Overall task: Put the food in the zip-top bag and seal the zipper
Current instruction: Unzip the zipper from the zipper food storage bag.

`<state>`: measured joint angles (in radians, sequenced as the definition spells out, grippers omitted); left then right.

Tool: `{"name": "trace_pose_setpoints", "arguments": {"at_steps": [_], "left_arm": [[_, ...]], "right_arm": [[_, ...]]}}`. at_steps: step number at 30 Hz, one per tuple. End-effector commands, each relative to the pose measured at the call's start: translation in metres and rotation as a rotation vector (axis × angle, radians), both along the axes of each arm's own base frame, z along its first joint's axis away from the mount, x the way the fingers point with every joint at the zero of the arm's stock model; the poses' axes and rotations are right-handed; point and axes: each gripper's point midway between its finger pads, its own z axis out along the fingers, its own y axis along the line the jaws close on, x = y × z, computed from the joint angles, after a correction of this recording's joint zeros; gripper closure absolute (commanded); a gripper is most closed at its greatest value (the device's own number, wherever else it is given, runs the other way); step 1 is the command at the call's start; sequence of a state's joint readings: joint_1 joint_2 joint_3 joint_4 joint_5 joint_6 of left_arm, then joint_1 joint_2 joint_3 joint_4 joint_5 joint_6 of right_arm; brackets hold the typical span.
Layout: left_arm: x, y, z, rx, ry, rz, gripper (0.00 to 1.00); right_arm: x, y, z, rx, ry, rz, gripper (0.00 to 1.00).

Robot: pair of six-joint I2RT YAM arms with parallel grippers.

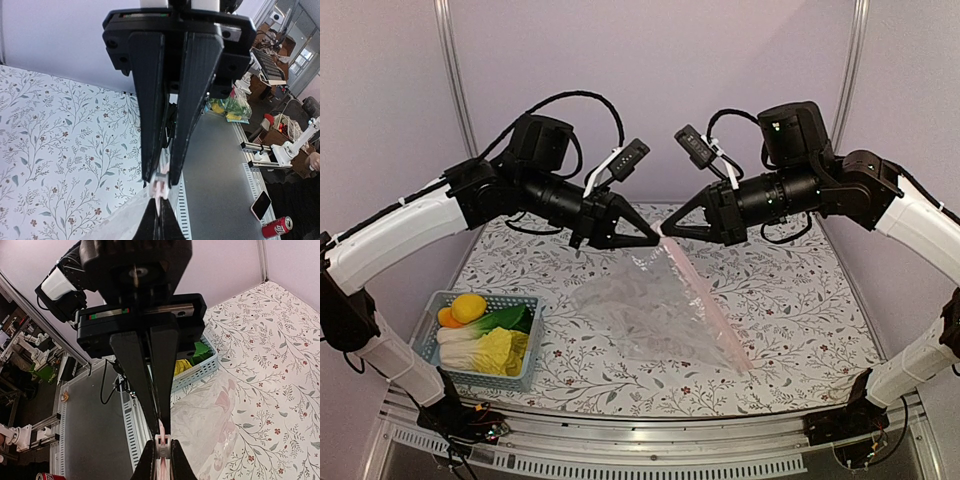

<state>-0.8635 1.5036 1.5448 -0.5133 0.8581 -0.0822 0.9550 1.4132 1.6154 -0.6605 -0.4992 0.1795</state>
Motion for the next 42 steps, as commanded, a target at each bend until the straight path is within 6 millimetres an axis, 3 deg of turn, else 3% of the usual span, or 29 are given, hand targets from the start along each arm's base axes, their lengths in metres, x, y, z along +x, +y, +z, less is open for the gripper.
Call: {"name": "trace_pose_setpoints", "arguments": {"at_steps": [1, 42], "left_arm": [[0.002, 0.005, 0.014, -0.049, -0.017, 0.005, 1.0], [0.044, 0.027, 0.032, -0.122, 0.03, 0.196, 1.0]], "right_arm": [[0.001, -0.003, -0.023, -0.079, 0.02, -0.016, 1.0], [0.0, -0.003, -0.04, -0.104, 0.06, -0.021, 1.0]]}}
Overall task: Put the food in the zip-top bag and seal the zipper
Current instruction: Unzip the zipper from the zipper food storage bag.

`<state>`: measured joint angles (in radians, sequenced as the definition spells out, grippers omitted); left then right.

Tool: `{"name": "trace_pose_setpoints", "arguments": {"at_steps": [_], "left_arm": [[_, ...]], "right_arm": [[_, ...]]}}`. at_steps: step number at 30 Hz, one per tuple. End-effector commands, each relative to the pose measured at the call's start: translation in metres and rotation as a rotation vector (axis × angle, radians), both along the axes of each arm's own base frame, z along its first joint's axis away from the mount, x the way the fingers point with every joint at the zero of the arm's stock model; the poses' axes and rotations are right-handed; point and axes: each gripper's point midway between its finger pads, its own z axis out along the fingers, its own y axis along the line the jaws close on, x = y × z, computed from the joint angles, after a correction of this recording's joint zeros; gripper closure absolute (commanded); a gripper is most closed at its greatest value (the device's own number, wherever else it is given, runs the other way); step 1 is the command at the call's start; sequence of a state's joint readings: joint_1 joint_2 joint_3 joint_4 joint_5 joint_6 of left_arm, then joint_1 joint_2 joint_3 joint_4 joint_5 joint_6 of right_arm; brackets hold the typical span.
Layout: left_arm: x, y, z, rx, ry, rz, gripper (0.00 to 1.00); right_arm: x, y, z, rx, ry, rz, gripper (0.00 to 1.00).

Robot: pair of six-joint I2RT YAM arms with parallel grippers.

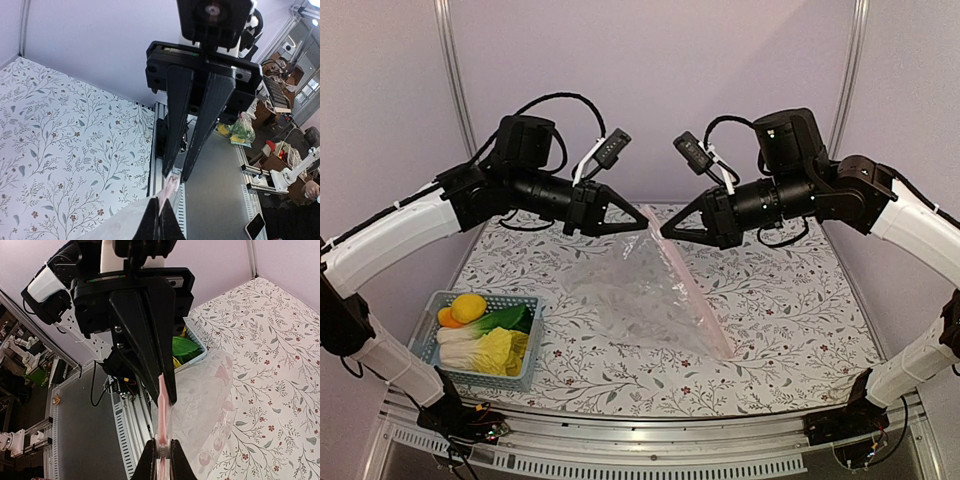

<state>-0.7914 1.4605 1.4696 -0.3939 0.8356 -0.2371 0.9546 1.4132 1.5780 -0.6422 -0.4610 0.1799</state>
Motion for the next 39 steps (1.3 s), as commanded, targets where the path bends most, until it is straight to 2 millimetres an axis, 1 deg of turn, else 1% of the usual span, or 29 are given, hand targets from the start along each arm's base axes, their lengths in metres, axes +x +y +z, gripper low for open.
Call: {"name": "trace_pose_setpoints", "arguments": {"at_steps": [1, 11, 22, 32, 39], "left_arm": [[0.015, 0.013, 0.028, -0.082, -0.056, 0.07, 1.0], [0.037, 0.024, 0.025, -0.083, -0.024, 0.157, 1.0], [0.054, 0.037, 0.028, -0.107, -0.006, 0.23, 1.0], [0.072, 0.057, 0.03, -0.117, 0.004, 0.316, 1.0], [0.08, 0.069, 0.032, -0.122, 0.003, 0.364, 1.0]], "right_arm": [[-0.008, -0.003, -0.026, -0.077, 0.064, 0.014, 1.0], [-0.007, -0.003, -0.028, -0.082, 0.068, 0.013, 1.0], [-0.007, -0.003, -0.032, -0.091, 0.075, 0.012, 1.0], [-0.007, -0.003, -0.035, -0.097, 0.085, 0.013, 1.0], [-0.008, -0.003, -0.037, -0.102, 0.09, 0.014, 1.0]]}}
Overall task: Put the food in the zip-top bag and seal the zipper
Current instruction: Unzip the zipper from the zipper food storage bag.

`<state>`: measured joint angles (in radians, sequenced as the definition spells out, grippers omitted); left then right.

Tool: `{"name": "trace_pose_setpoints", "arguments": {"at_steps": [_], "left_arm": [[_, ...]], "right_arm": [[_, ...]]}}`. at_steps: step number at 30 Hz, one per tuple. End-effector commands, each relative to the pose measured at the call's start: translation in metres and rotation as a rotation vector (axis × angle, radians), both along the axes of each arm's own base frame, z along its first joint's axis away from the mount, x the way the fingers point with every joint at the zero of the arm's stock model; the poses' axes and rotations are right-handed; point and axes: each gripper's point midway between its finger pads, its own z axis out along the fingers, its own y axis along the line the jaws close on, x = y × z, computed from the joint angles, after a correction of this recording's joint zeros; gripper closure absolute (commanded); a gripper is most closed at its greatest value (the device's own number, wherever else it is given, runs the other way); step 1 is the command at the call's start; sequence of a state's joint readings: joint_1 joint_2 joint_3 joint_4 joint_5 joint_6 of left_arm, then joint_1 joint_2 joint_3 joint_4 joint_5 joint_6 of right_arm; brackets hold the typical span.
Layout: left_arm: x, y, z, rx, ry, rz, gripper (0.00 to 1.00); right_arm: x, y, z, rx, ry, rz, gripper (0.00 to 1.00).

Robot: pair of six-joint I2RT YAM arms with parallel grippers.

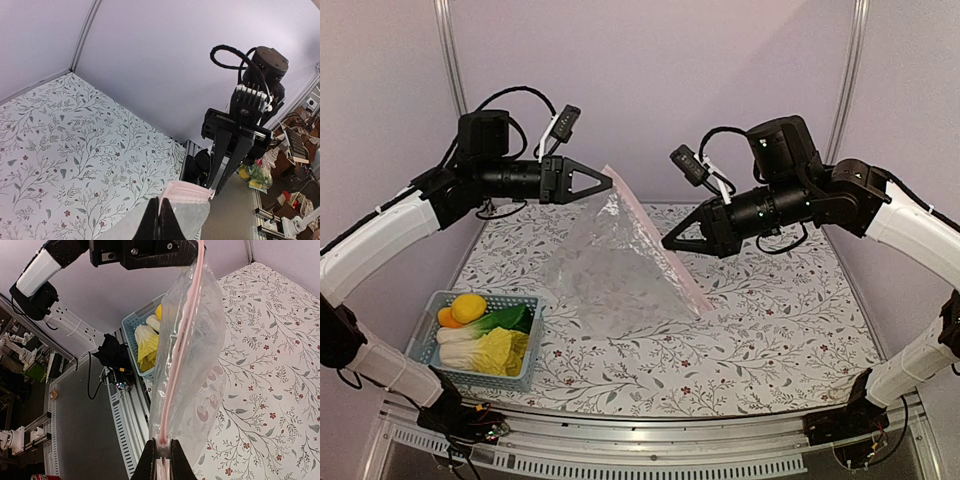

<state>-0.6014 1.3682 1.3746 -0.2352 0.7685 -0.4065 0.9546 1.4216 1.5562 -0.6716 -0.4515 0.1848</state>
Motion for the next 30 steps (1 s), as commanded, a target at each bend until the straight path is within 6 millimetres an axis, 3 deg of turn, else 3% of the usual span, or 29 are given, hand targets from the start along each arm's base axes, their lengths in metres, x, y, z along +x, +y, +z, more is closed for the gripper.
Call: {"name": "trace_pose_setpoints", "arguments": {"at_steps": [1, 30], "left_arm": [[0.014, 0.016, 0.011, -0.024, -0.029, 0.081, 1.0], [0.042, 0.06, 0.01, 0.021, -0.042, 0.244, 1.0]], "right_arm": [[-0.009, -0.002, -0.019, -0.051, 0.056, 0.023, 1.0], [-0.01, -0.003, -0.025, -0.067, 0.073, 0.025, 1.0]]}}
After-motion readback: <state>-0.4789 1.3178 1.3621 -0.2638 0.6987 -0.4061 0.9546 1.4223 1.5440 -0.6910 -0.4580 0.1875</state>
